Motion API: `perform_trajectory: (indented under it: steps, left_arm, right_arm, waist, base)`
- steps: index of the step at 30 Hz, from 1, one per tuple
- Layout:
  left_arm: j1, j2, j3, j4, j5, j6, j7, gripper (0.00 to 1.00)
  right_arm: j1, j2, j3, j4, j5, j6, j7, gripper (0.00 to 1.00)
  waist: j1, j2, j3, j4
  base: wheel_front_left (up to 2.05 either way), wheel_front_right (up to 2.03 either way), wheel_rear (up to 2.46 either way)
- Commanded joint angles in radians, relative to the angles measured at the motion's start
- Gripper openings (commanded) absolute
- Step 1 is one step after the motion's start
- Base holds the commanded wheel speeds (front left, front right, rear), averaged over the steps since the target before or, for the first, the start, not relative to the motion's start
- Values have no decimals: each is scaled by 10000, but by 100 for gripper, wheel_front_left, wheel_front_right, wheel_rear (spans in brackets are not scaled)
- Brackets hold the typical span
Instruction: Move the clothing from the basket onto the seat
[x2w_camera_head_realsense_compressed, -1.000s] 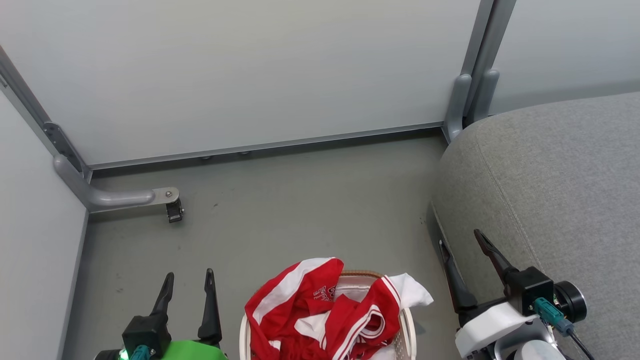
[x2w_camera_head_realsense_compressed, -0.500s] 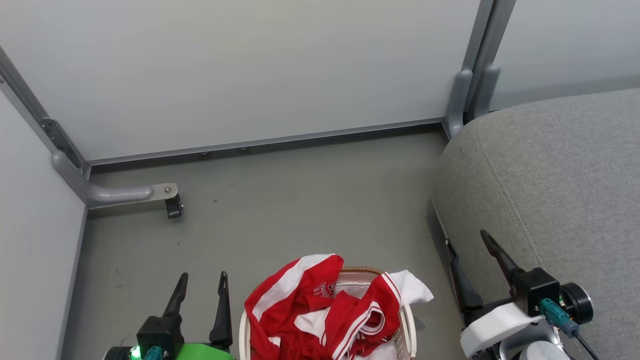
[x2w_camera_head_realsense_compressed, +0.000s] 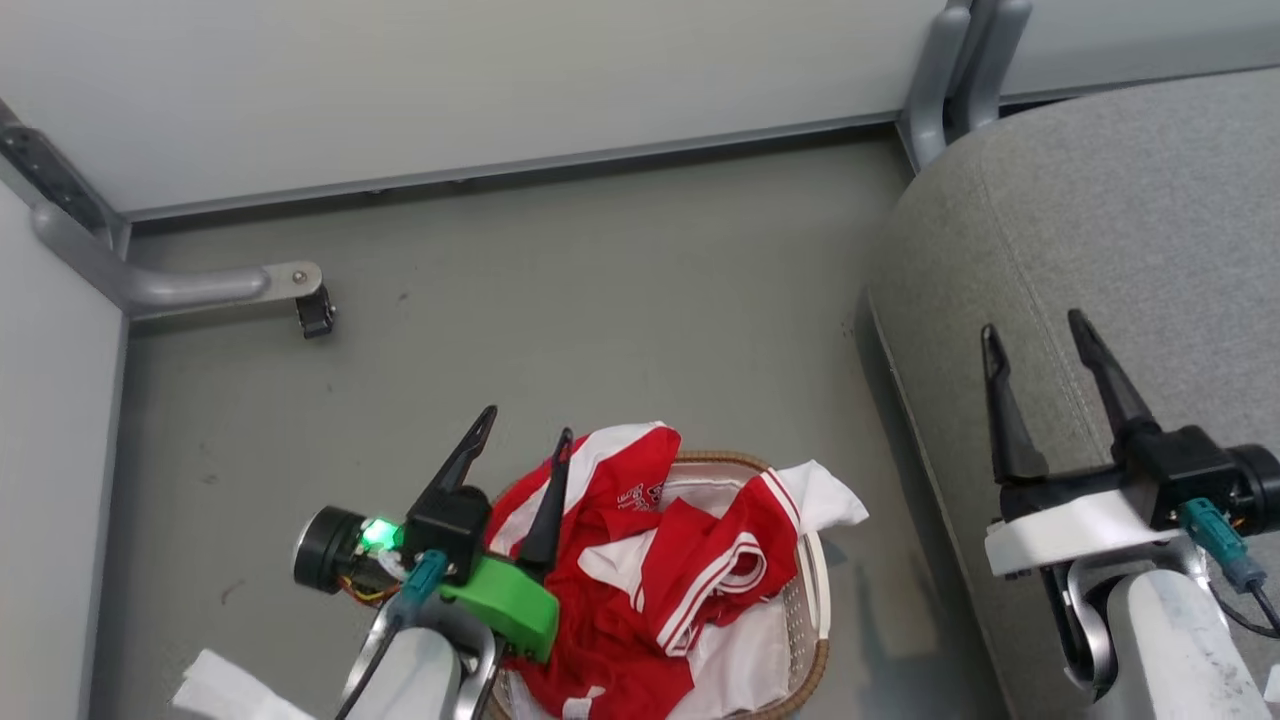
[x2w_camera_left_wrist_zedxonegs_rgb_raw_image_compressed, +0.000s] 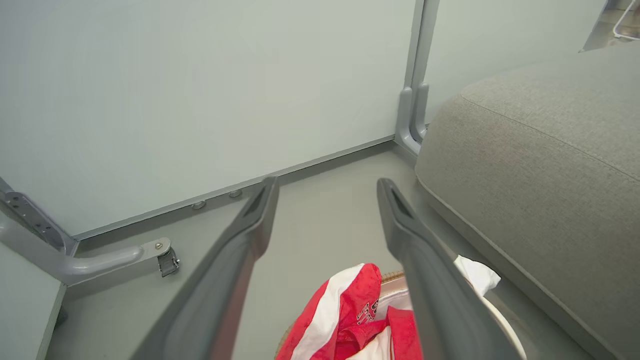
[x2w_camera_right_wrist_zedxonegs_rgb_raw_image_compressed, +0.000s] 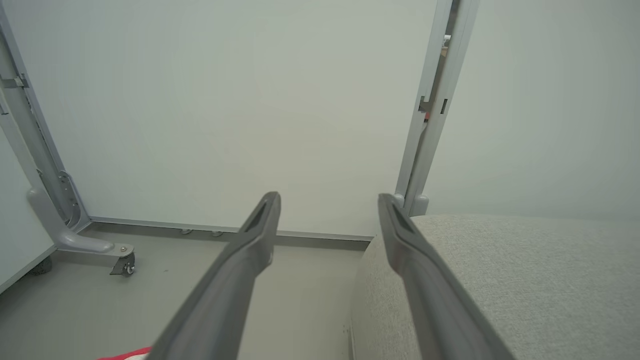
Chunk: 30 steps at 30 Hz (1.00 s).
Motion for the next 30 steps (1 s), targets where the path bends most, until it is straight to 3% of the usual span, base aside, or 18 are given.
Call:
perform_trajectory:
  steps: [1, 9, 21, 30]
  left_arm:
    - [-451, 46, -238, 218, 162, -82, 7, 100]
    - [-2326, 47, -1867, 1616, -31, -207, 5, 100]
    - [-3870, 56, -4808, 3787, -1012, -242, 7, 100]
    - [-5007, 64, -5635, 5433, -1192, 304, 7, 100]
  right_arm:
    - [-236, -43, -114, -164, -93, -3, -21, 100]
    - [-1273, -40, -765, -1020, -256, -6, -21, 100]
    - [-2019, -35, -519, -1971, 264, -6, -21, 100]
    - [-2430, -31, -382, -2452, 837, -6, -21, 100]
  waist:
    - [0, 0, 1257, -242]
    - [0, 0, 3135, -798]
    - [0, 0, 5040, -1888]
    - [0, 0, 6264, -2504]
  base:
    - [0, 0, 0]
    - [0, 0, 0]
    - [0, 0, 0]
    - [0, 0, 0]
